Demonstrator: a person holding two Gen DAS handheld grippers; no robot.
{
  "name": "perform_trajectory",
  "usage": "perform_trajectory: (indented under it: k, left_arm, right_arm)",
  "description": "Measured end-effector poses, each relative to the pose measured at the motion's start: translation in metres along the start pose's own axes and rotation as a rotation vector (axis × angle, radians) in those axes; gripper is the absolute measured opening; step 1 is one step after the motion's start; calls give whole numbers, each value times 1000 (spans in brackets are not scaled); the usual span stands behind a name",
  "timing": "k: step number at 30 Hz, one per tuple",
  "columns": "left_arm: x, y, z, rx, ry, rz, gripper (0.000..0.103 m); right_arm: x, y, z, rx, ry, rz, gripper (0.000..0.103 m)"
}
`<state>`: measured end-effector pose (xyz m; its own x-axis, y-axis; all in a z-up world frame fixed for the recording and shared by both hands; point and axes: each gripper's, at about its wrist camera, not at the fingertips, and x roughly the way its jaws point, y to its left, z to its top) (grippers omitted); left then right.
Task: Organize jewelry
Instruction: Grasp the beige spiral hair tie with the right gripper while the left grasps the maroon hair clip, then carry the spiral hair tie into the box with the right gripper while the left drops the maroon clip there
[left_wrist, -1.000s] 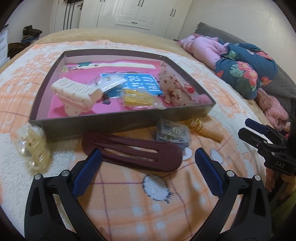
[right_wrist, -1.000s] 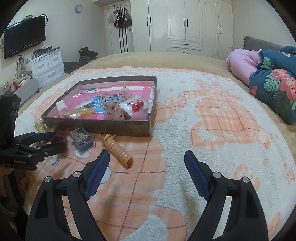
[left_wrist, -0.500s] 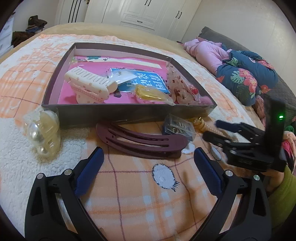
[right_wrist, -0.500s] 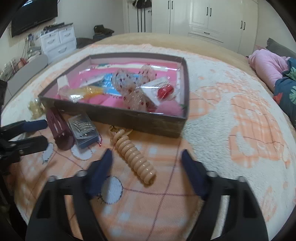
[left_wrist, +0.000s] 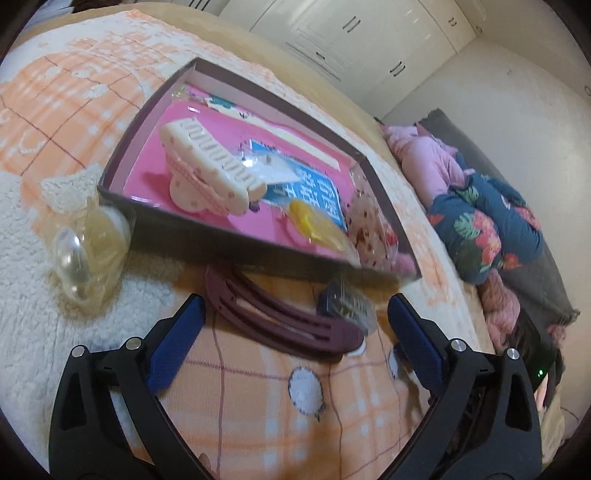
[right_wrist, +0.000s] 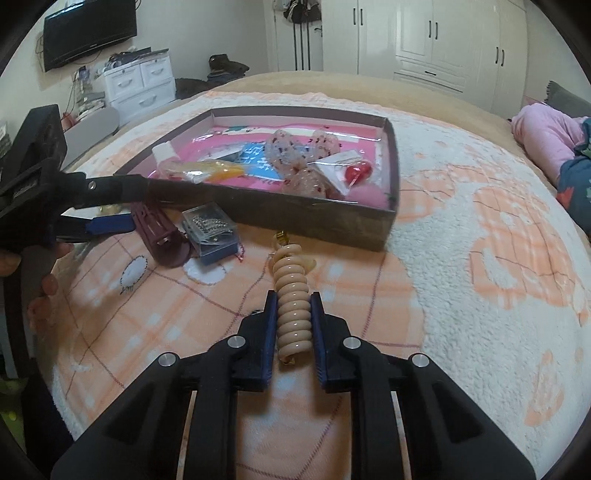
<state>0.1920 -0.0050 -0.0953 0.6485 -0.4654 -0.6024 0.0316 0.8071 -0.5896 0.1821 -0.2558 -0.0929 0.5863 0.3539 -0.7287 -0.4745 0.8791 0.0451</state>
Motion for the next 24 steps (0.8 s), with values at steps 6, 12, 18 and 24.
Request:
perform_trajectory:
  k: [6, 12, 18, 24]
  left_arm:
    - [1, 14, 4, -49, 3, -17, 24]
    - [-1, 19, 2, -63, 15, -69, 4]
    - [-22, -9, 0, 77, -26, -95, 2]
    - [-42, -35, -6, 211, -69, -89, 2]
  right_arm:
    - [-5, -2, 0, 13, -15, -13, 17]
    - [-12, 4, -1, 0, -26, -35, 17]
    - [-22, 8, -1, 11, -53, -46, 17]
    - [-35, 15, -1, 24, -86, -27, 17]
